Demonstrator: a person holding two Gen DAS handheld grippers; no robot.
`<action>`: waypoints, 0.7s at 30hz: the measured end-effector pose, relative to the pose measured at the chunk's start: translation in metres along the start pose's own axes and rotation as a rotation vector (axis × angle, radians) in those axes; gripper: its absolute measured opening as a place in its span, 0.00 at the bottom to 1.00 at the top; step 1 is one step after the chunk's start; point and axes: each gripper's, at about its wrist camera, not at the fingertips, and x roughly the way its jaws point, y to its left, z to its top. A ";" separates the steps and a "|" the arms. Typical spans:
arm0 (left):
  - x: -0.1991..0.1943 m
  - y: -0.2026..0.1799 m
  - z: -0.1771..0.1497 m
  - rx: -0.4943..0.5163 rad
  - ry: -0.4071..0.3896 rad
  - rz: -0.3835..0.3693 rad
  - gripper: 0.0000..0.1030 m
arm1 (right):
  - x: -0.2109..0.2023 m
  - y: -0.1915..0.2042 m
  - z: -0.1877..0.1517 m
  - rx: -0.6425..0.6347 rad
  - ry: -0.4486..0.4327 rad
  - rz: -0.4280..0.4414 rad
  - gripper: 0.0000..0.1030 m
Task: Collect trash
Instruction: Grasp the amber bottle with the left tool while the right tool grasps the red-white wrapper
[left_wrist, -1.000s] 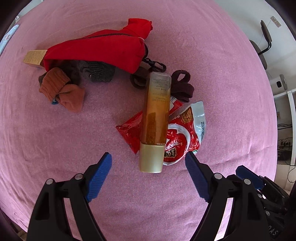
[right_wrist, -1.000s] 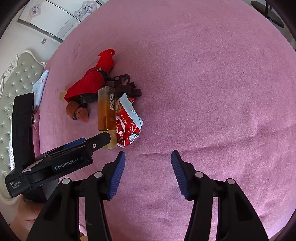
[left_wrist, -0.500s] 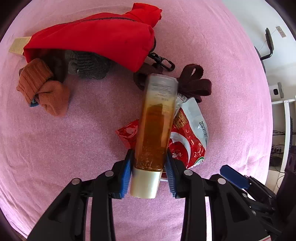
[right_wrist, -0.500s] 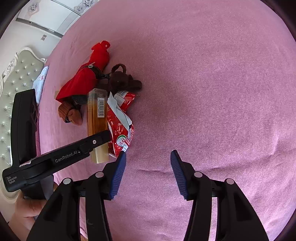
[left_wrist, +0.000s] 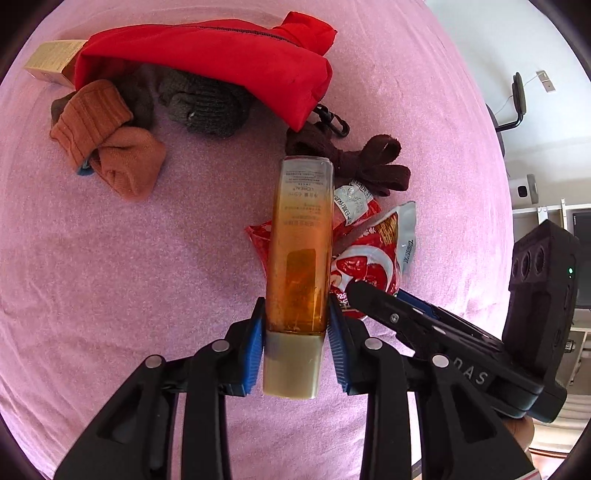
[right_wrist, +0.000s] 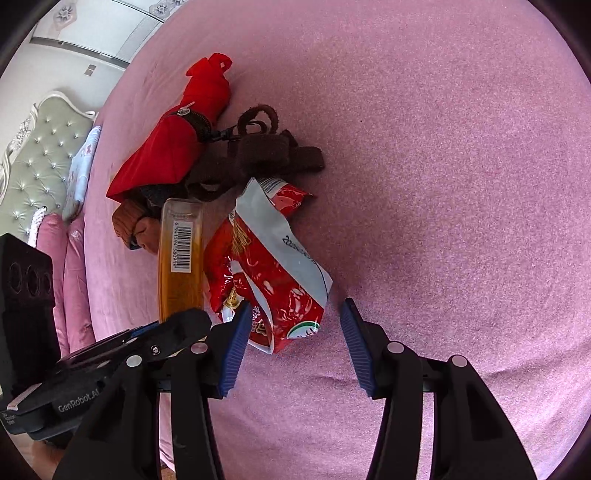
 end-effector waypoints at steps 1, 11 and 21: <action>0.000 -0.005 -0.002 0.003 -0.001 -0.001 0.31 | 0.000 0.000 0.000 0.002 -0.003 0.019 0.32; -0.017 -0.014 -0.026 0.009 -0.009 -0.017 0.31 | -0.025 0.001 -0.030 0.030 -0.038 0.027 0.12; -0.054 -0.025 -0.076 0.091 0.008 -0.050 0.31 | -0.074 -0.002 -0.111 0.079 -0.073 -0.002 0.12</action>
